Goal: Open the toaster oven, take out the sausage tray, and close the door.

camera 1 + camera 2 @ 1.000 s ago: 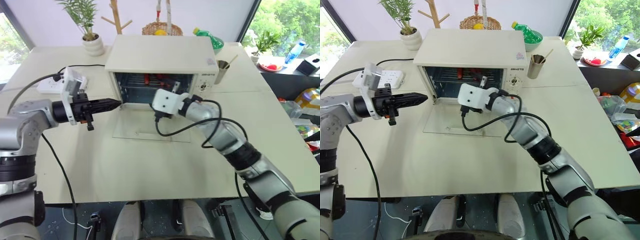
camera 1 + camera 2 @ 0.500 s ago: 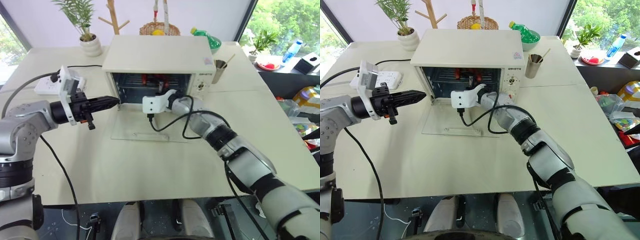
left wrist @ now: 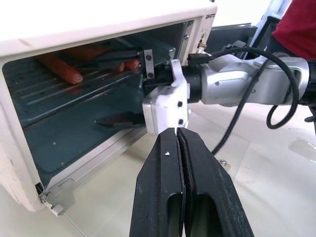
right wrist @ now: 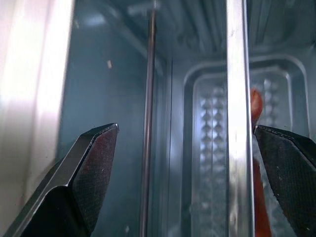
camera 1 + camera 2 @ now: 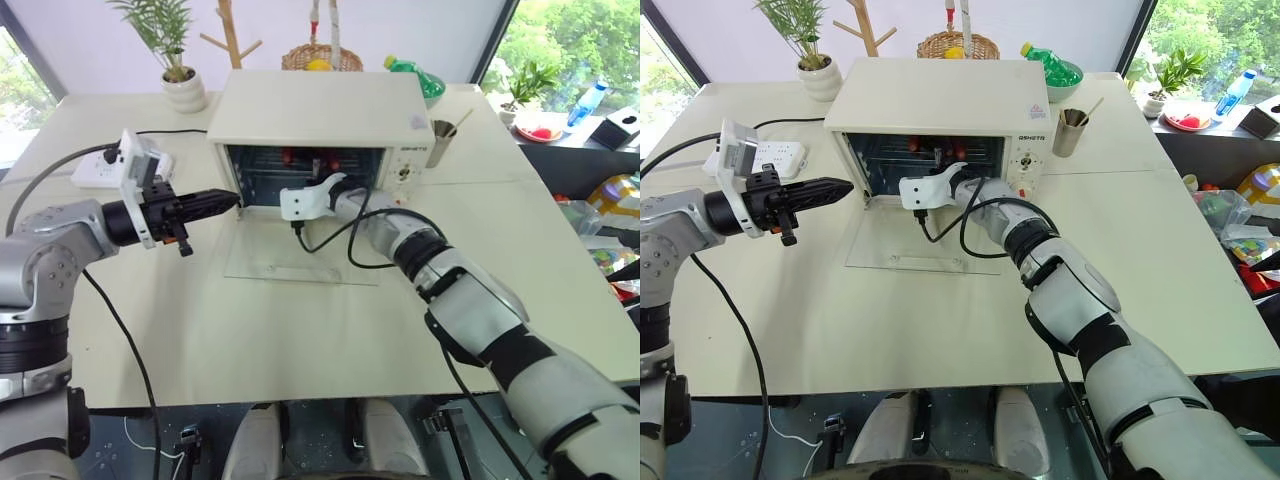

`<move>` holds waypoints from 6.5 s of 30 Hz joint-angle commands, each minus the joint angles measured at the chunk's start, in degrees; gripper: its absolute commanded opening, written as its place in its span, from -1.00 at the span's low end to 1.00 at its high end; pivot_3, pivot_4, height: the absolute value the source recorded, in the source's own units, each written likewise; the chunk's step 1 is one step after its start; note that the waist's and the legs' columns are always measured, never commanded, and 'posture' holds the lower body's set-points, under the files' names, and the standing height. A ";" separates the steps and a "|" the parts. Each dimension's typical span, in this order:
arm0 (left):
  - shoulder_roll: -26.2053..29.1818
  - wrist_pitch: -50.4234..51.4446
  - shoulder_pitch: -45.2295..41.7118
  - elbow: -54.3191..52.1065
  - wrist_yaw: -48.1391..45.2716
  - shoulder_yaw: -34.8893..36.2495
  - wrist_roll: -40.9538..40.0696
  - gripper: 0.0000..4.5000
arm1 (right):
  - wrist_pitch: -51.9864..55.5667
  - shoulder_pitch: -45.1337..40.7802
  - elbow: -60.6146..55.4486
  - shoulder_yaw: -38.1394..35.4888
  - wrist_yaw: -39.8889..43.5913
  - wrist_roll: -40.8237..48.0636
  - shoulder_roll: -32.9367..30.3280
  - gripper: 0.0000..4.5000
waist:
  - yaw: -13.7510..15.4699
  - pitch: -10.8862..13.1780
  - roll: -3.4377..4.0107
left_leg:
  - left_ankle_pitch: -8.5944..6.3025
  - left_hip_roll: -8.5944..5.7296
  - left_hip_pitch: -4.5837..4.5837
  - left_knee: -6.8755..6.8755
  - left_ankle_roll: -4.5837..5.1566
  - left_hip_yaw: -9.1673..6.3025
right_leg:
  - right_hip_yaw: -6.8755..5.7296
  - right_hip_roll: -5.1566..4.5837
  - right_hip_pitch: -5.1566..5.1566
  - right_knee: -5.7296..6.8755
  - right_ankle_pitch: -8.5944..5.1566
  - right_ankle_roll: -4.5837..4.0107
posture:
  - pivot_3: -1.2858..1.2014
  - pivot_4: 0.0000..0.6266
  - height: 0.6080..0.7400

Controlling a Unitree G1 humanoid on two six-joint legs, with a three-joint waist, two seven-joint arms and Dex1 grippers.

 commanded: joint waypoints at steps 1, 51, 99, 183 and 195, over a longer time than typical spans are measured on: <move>0.35 -1.15 -1.04 -1.23 0.14 1.18 -0.98 -0.99 | -0.87 -2.74 0.89 -0.99 -1.56 -0.27 0.25 1.00 | -0.08 0.00 0.00 | 0.00 0.00 0.00 0.00 0.00 0.00 | 0.00 0.00 0.00 0.00 0.00 0.00 | 0.03 -0.52 1.00; 0.98 -3.48 -8.20 8.56 -6.73 -4.12 1.73 -1.00 | 8.21 20.53 -44.98 -5.36 11.13 -2.58 -8.75 -0.98 | -1.15 0.00 -0.01 | 0.00 0.03 0.05 -0.07 -0.01 0.01 | 0.08 0.10 -0.01 0.01 0.00 0.01 | 0.03 -0.52 1.00; -5.96 -21.36 -26.97 40.07 -10.68 -9.68 15.89 -1.00 | 7.37 30.28 -63.58 -9.26 16.33 -6.32 -15.75 -0.98 | 0.72 0.09 -0.22 | 0.00 -0.12 -0.04 0.00 0.00 0.02 | 0.02 -0.01 0.02 -0.06 -0.01 0.03 | 0.03 -0.52 1.00; -23.07 32.31 7.50 7.73 59.43 14.95 -57.80 -0.99 | -18.38 53.49 -81.76 -22.11 19.97 4.79 -28.60 -1.00 | 0.75 0.08 -0.46 | 0.13 -0.04 0.20 0.06 -0.23 -0.03 | 0.39 -0.05 0.14 0.05 -0.01 0.02 | 0.03 -0.52 1.00; -19.11 21.09 11.10 9.50 63.93 6.03 -68.30 -0.99 | -19.28 53.56 -82.46 -22.29 21.51 6.40 -29.68 -1.00 | 0.83 0.08 -0.46 | 0.15 -0.07 0.20 0.06 -0.28 -0.02 | 0.42 -0.07 0.14 0.05 -0.03 -0.02 | 0.03 -0.52 1.00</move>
